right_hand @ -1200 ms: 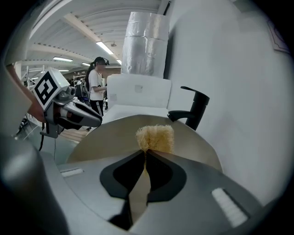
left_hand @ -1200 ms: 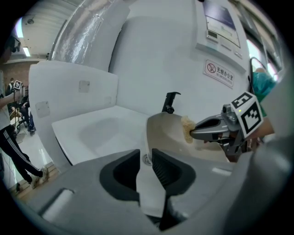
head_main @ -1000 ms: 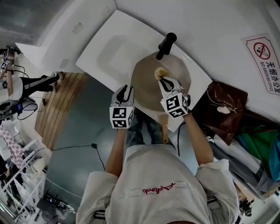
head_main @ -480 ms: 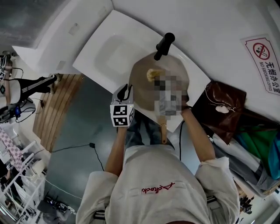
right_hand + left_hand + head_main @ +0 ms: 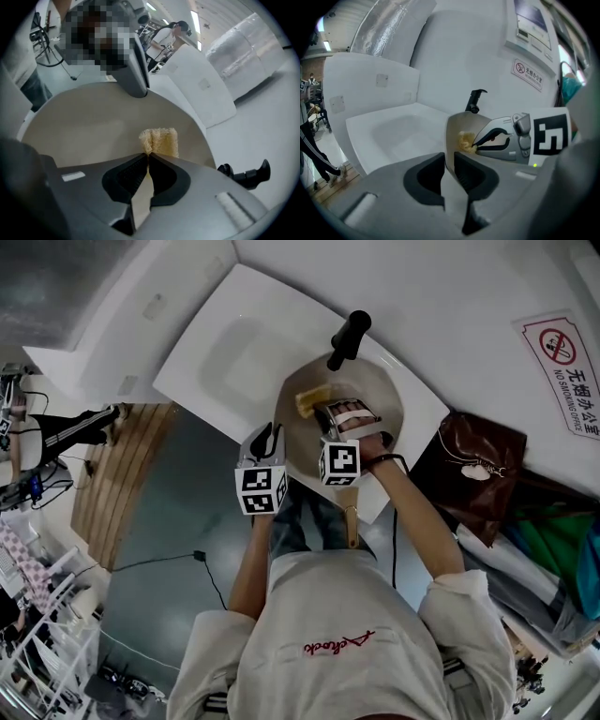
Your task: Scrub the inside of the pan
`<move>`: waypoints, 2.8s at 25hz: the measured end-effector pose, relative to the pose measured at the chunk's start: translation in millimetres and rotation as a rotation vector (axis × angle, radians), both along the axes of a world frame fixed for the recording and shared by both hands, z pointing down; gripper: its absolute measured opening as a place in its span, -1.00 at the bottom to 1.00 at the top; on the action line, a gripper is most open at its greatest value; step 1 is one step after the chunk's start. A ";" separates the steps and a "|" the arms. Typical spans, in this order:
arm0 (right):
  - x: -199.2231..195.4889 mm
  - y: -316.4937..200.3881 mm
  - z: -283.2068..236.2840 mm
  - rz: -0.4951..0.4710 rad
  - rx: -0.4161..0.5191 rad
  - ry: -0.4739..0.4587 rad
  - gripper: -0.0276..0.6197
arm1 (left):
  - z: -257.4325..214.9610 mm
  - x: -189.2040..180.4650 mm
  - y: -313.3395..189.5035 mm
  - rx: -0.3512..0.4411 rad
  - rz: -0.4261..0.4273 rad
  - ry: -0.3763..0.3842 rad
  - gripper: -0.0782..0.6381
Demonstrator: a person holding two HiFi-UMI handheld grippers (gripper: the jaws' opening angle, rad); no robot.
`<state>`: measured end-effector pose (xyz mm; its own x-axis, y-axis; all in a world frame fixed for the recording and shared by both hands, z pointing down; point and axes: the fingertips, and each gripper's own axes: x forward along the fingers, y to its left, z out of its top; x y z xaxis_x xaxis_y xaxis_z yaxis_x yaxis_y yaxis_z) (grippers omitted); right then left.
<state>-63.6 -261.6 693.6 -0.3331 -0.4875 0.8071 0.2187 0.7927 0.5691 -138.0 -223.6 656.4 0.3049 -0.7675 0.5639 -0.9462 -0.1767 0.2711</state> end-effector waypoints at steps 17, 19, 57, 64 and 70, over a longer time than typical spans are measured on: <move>-8.8 -15.1 28.7 -0.061 0.026 0.159 -0.84 | 0.3 -0.6 0.3 -0.001 -0.001 0.010 -0.60; -5.6 -19.7 29.1 -0.045 0.023 0.164 -0.84 | 0.2 -0.1 0.5 0.000 -0.001 0.012 -0.60; 119.1 24.5 43.3 0.137 -0.075 0.292 -0.84 | 0.9 0.7 1.1 0.022 0.006 -0.024 -0.59; 116.3 50.3 48.7 0.111 -0.130 0.317 -0.84 | 0.9 0.7 1.2 0.023 0.004 -0.025 -0.59; 101.1 72.7 51.7 0.099 -0.197 0.314 -0.84 | -0.2 0.6 1.2 0.024 0.006 -0.024 -0.59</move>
<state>37.6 -188.8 745.2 -0.0143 -0.3305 0.9437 0.2750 0.9061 0.3215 -137.4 -222.4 656.2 0.2965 -0.7788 0.5527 -0.9512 -0.1889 0.2441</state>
